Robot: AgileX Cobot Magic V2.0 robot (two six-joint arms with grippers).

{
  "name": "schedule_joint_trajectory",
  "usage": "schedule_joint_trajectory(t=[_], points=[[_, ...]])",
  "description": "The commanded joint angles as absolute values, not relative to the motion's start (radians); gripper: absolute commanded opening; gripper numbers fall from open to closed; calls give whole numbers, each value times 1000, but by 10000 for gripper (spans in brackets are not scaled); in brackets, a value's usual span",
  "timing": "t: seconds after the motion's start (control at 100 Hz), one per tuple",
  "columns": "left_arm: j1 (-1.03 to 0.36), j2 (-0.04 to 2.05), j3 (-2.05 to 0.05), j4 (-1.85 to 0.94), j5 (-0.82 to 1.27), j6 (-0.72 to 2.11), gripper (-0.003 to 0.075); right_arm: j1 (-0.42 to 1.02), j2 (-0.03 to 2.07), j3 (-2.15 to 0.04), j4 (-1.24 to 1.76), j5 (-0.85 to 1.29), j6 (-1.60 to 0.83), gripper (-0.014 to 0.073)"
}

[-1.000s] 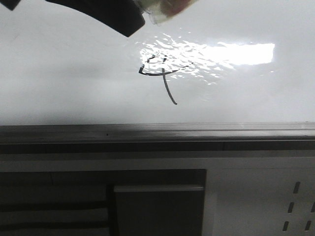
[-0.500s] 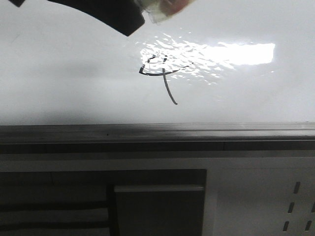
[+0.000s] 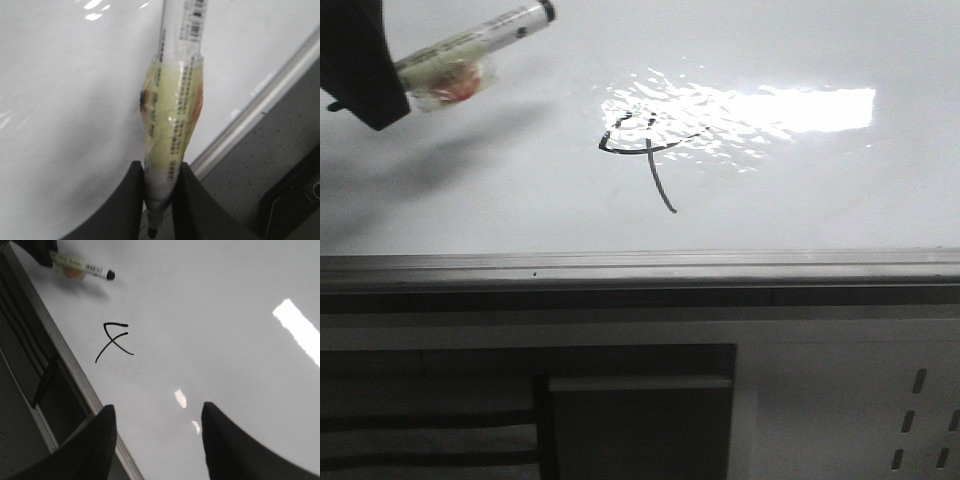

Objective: Write number 4 on whiteboard

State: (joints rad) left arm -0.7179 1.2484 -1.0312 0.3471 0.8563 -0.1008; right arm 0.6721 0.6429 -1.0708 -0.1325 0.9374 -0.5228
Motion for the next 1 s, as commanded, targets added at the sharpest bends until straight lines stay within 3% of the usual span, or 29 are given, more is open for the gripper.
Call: schedule_joint_trajectory(t=[0.0, 0.13, 0.49, 0.99], points=[[-718, 1183, -993, 462, 767, -277, -20, 666, 647, -1064, -149, 876, -515, 342], [-678, 1123, -891, 511, 639, -422, -20, 666, 647, -1018, -150, 865, -515, 342], [-345, 1100, -738, 279, 219, -456, -20, 666, 647, -993, -150, 846, -515, 342], [-329, 1160, -722, 234, 172, -458, -20, 666, 647, -993, -150, 802, -515, 342]])
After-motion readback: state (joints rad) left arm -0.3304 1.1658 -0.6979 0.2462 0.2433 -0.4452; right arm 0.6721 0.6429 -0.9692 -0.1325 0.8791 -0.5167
